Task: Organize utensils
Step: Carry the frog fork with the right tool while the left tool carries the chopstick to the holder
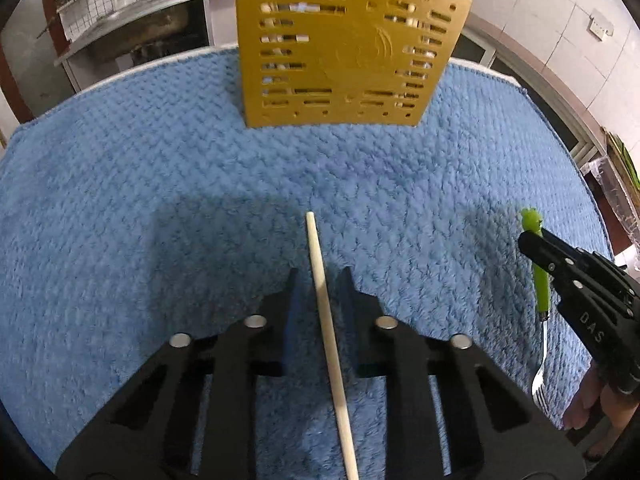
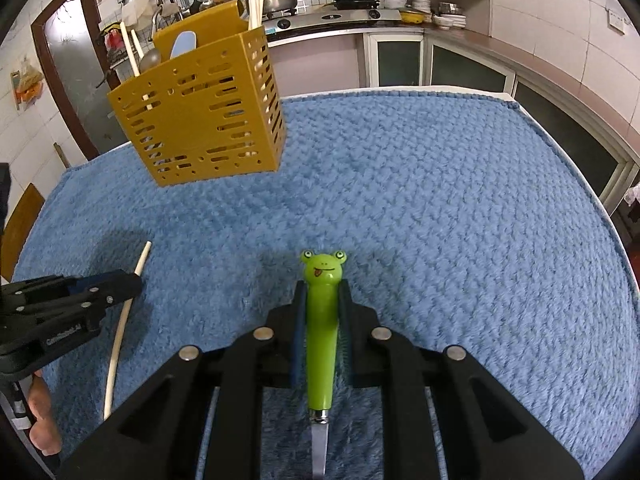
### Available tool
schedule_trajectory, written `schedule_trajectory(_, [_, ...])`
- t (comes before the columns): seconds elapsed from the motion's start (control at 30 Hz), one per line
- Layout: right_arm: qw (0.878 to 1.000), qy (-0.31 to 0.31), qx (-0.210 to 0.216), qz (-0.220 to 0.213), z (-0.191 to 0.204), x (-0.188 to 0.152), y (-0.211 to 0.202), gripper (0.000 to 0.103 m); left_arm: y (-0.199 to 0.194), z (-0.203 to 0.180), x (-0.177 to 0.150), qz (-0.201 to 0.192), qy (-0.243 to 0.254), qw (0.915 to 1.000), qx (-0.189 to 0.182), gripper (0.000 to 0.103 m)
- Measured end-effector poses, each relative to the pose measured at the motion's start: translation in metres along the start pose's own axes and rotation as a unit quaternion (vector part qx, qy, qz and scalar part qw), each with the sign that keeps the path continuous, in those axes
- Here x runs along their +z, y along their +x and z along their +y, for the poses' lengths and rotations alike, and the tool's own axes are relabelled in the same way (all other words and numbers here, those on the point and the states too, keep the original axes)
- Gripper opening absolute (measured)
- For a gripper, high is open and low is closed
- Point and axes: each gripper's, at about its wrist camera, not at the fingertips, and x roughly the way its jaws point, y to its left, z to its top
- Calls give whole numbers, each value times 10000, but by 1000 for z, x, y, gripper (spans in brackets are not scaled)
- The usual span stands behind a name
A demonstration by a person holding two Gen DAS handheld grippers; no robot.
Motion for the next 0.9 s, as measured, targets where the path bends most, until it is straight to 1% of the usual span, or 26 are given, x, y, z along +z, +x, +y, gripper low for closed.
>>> schedule_trajectory(0.07, [10000, 55, 19, -1, -2, 0, 0, 16, 4, 0, 1, 51, -28, 10000, 24, 13])
schedule_trajectory(0.2, [9999, 97, 23, 17, -5, -2, 0, 16, 8, -4, 5, 132, 104, 9998, 103, 12])
schedule_trajectory(0.27, [10000, 87, 17, 25, -5, -1, 0, 16, 10, -6, 7, 116, 198, 9996, 178, 7])
schedule_trajectory(0.3, [10000, 84, 22, 29, -5, -1, 0, 16, 10, -7, 7, 103, 223, 9995, 180, 7])
schedule_trajectory(0.47, [10000, 32, 24, 13, 2, -1, 0, 16, 8, -1, 7, 18, 129, 9999, 16, 5])
schedule_trajectory(0.57, [10000, 35, 52, -55, 4, 0, -3, 16, 3, 9, 4, -63, -52, 9999, -136, 4])
schedule_trajectory(0.67, [9999, 25, 89, -104, 8, 2, -6, 16, -5, 17, 2, -191, -138, 9995, -205, 4])
schedule_trajectory(0.73, [9998, 23, 119, -145, 10, 4, -8, 16, -14, 24, 0, -292, -203, 9988, -328, 4])
schedule_trajectory(0.9, [9993, 45, 272, -257, 17, 9, -13, 16, -37, 33, 3, -596, -254, 9970, -423, 4])
